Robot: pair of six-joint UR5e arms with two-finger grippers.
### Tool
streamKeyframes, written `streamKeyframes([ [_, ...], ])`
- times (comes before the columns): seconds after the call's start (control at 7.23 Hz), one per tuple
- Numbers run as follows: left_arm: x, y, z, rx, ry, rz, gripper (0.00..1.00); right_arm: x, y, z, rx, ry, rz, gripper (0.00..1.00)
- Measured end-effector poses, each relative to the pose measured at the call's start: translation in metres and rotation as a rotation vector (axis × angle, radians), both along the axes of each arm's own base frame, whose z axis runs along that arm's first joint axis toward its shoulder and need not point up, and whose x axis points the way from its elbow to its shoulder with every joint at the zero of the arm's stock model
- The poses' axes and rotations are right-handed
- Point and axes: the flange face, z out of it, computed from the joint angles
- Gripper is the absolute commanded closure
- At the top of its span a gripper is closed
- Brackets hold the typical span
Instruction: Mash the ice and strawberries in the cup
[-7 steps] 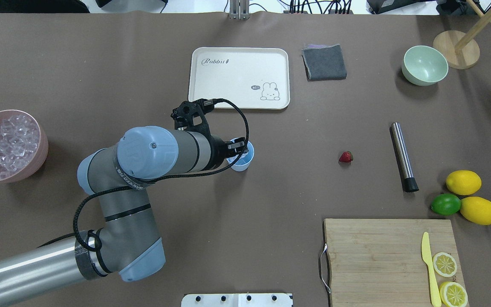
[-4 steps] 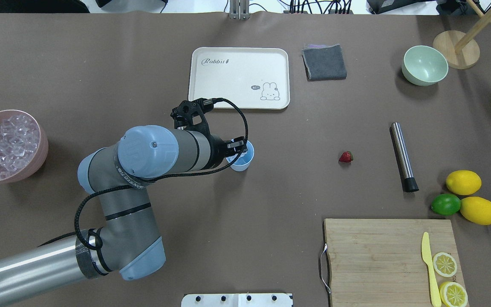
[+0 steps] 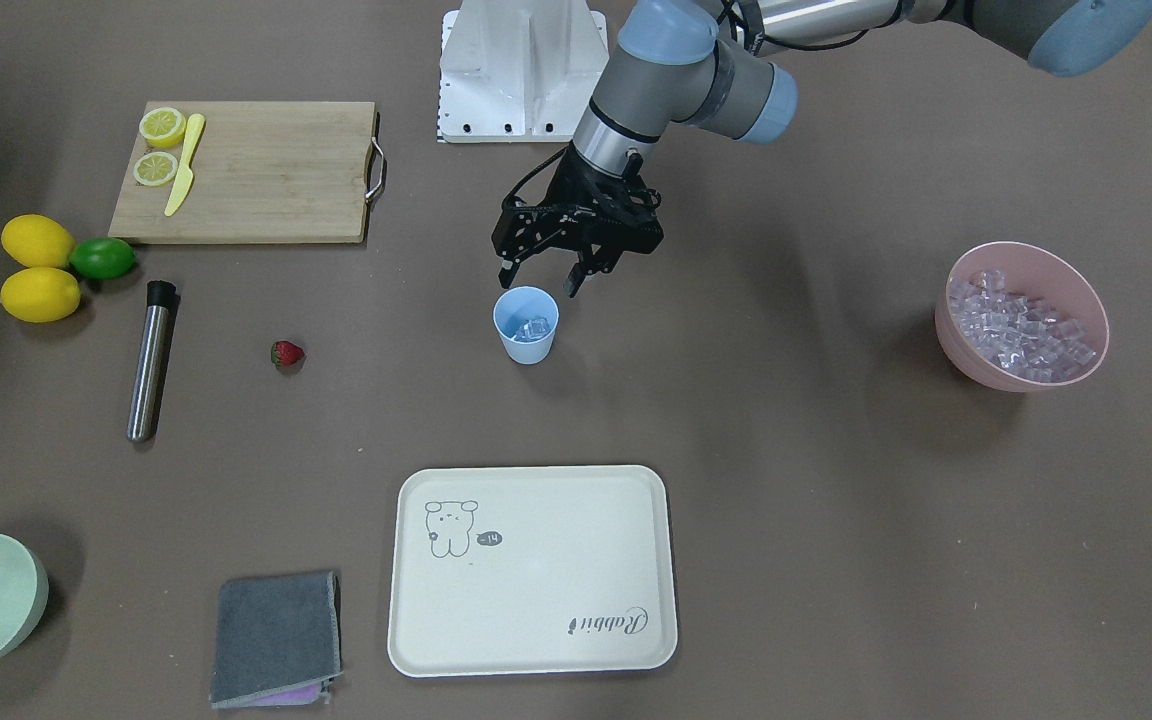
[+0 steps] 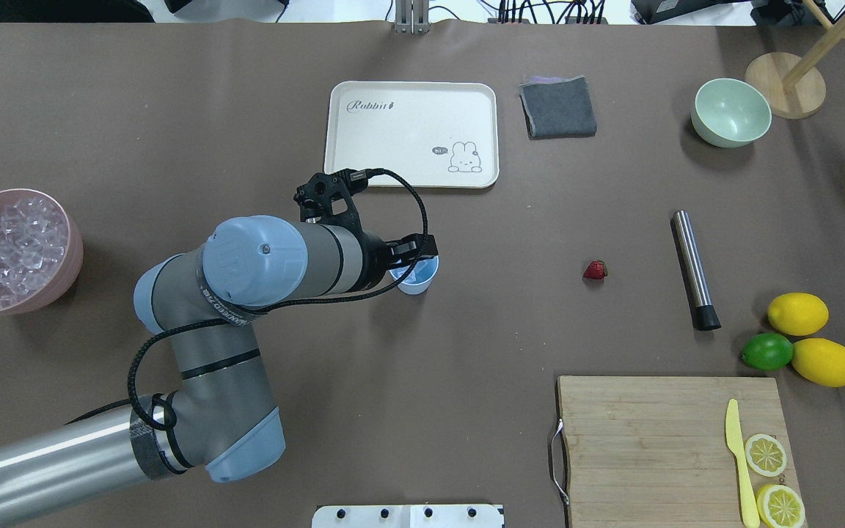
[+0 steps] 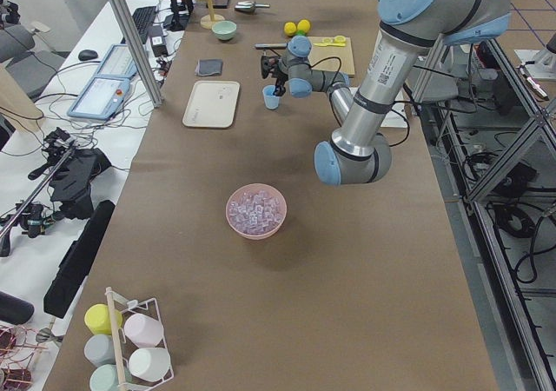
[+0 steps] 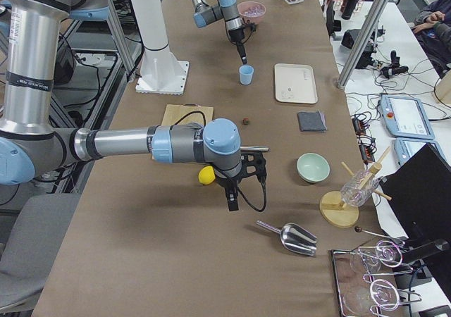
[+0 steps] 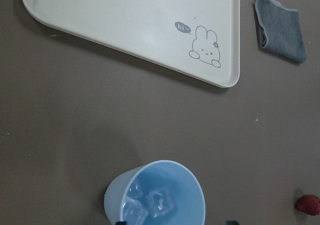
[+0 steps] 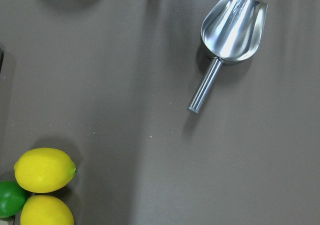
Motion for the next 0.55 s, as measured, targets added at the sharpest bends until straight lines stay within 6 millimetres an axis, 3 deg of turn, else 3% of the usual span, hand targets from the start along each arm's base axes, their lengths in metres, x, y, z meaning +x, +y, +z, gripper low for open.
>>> streamKeyframes([
  [0.42,-0.006,0.003,0.004,0.010,-0.012,0.011,0.01,0.000,0.000,0.000,0.000,0.000,0.000,0.00],
  [0.55,-0.019,0.008,0.011,0.034,-0.066,0.043,0.01,0.000,0.000,0.000,-0.001,0.000,0.000,0.00],
])
